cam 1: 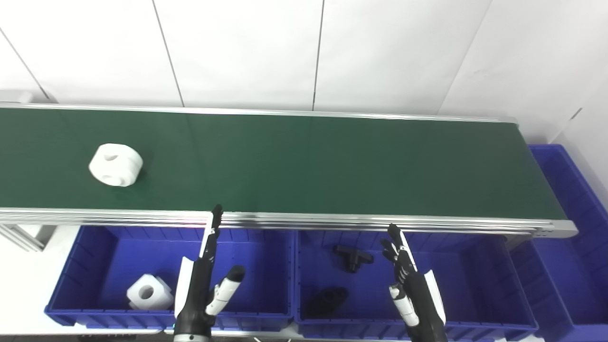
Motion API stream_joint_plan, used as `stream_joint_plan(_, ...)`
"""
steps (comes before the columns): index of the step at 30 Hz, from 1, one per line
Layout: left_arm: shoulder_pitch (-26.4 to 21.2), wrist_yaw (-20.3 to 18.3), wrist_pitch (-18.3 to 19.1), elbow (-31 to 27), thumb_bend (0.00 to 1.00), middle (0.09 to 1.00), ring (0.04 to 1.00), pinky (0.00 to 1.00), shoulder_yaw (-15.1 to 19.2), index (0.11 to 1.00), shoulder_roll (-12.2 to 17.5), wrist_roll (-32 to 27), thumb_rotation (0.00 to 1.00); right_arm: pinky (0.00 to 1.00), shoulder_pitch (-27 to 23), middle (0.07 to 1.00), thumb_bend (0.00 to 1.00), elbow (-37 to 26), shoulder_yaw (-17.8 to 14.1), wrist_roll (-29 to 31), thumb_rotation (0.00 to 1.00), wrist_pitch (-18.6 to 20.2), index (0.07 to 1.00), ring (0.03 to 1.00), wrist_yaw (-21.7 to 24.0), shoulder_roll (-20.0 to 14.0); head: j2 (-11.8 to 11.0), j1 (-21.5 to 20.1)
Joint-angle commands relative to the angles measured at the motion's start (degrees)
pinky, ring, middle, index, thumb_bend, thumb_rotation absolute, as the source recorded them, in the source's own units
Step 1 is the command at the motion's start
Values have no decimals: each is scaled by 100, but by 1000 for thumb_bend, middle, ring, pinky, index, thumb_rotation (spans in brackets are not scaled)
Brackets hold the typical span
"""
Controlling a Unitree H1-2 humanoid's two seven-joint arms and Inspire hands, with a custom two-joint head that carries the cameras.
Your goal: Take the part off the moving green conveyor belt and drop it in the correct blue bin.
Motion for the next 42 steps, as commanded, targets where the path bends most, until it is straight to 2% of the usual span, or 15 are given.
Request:
stream_joint_plan(1, -91, 214, -271, 48, 550, 1000, 985, 976, -88, 1000, -74, 97, 922, 953, -122, 1000, 964, 0, -49, 123, 960, -376, 1000, 949, -21, -43, -101, 165)
stream_joint_plan(5, -218, 535, -291, 310, 544, 1000, 963, 941, -284, 994, -104, 217, 905, 971, -201, 1000, 949, 213, -93, 338, 951, -381, 1000, 955, 27, -188, -317, 505)
stream_joint_plan(10, -308, 529, -188, 447, 593, 1000, 987, 937, -350, 1000, -200, 350, 908, 996, -313, 1000, 959, 423, -100, 403, 970, -381, 1000, 976, 33, -312, -533, 849)
stream_joint_plan(16, -412, 606, -264, 660, 580, 1000, 993, 934, -373, 997, -256, 404, 848, 1000, -436, 1000, 964, 676, -126, 499, 981, -382, 1000, 994, 46, -389, -750, 1164)
stream_joint_plan(22, -498, 782, -291, 808, 584, 996, 966, 888, -455, 979, -197, 335, 790, 1000, -508, 1000, 947, 913, -154, 543, 986, -382, 1000, 1000, 53, -409, -868, 1219)
stream_joint_plan(23, -508, 822, -290, 825, 587, 993, 962, 881, -479, 975, -179, 320, 779, 1000, -513, 1000, 938, 940, -160, 543, 986, -382, 1000, 1000, 49, -405, -955, 1204)
stream_joint_plan(31, -522, 1058, -292, 740, 571, 977, 947, 864, -643, 961, -40, 431, 776, 1000, -500, 1000, 931, 838, -146, 529, 994, -382, 1000, 1000, 81, -399, -961, 1251)
stream_joint_plan(33, -521, 1140, -291, 685, 597, 977, 945, 849, -689, 961, 14, 535, 779, 1000, -495, 1000, 931, 812, -139, 524, 996, -382, 1000, 1000, 86, -391, -986, 1243)
stream_joint_plan(34, -536, 1204, -292, 683, 604, 978, 946, 845, -736, 962, 67, 595, 775, 1000, -502, 1000, 931, 824, -133, 523, 996, -382, 1000, 1000, 91, -386, -1090, 1228)
stream_joint_plan(38, -647, 1608, -295, 716, 676, 969, 926, 800, -996, 953, 356, 868, 727, 1000, -537, 1000, 927, 918, -81, 454, 1000, -382, 1000, 1000, 53, -389, -1255, 1195)
stream_joint_plan(42, -710, 1815, -292, 671, 752, 944, 898, 765, -1126, 933, 542, 1023, 739, 1000, -571, 1000, 928, 988, -25, 435, 1000, -382, 1000, 1000, 45, -405, -1251, 1151)
